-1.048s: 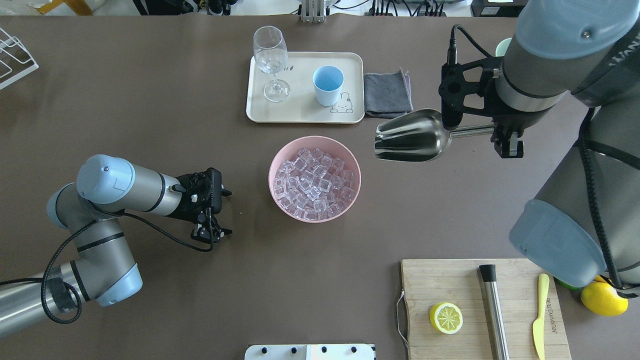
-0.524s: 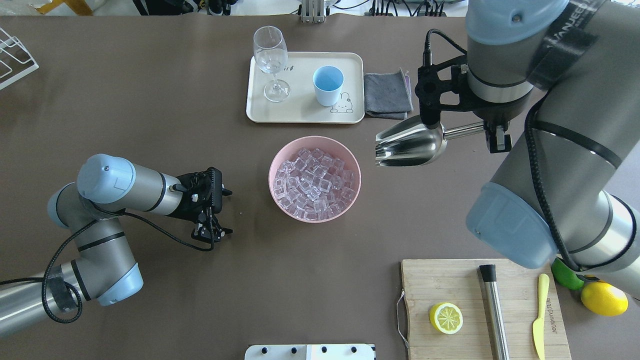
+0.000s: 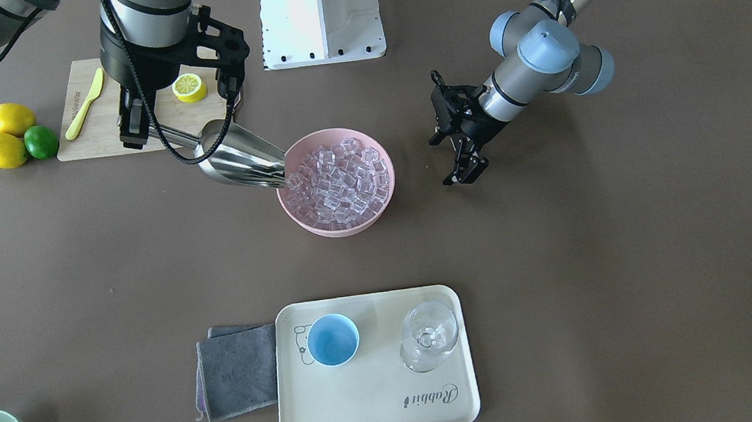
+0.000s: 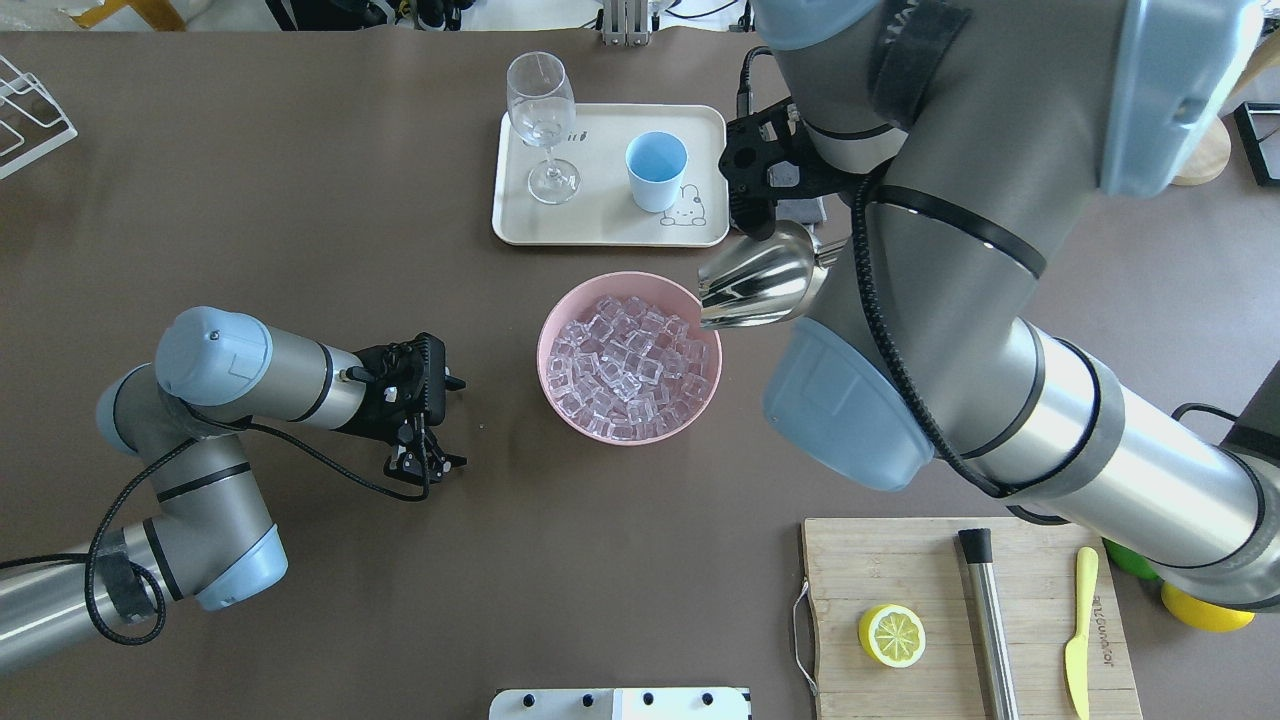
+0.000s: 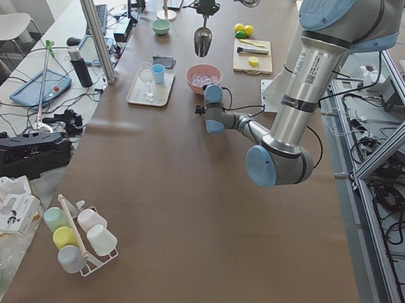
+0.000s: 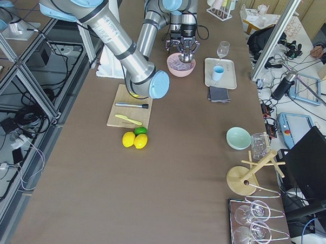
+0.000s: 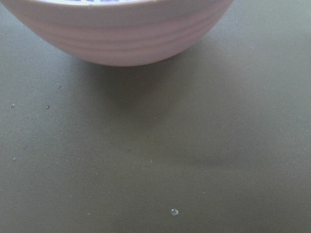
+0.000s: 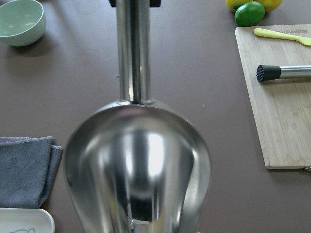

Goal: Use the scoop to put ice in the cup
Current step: 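Carry the scoop with the right gripper toward the pink bowl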

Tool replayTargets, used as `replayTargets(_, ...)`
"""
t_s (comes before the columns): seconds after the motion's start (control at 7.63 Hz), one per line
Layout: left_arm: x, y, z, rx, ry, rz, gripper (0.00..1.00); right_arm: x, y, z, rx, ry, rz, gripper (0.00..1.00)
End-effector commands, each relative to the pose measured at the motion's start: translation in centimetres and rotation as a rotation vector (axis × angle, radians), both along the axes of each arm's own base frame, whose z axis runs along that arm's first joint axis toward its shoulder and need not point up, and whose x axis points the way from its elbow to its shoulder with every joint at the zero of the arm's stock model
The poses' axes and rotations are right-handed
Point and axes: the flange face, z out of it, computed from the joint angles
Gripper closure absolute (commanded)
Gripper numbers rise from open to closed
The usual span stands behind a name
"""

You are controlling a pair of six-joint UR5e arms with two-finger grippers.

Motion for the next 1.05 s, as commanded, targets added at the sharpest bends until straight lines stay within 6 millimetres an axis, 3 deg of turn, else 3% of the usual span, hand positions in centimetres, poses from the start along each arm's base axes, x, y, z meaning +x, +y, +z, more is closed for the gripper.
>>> replayTargets(0.0, 0.4, -0.3, -1.1, -0.005, 0.008, -0.003, 0.01, -4.1, 0.4, -1.2, -0.010, 0.107, -0.048, 1.00)
replayTargets(0.26, 1.6, -1.0, -3.5, -0.052, -0.007, -0.002, 0.01, -6.9, 0.1, -0.3, -0.018, 0.180, -0.073, 1.00)
replayTargets(0.66, 2.8, -1.6, -5.7, -0.155, -0.018, -0.037, 0.01, -9.7, -1.2, -1.1, -0.033, 0.222, -0.075, 1.00)
replayTargets(0.92, 3.8, -2.3, -8.4, -0.152, -0.029, -0.040, 0.01, -11.4, -1.7, -0.9, -0.033, 0.232, -0.078, 1.00)
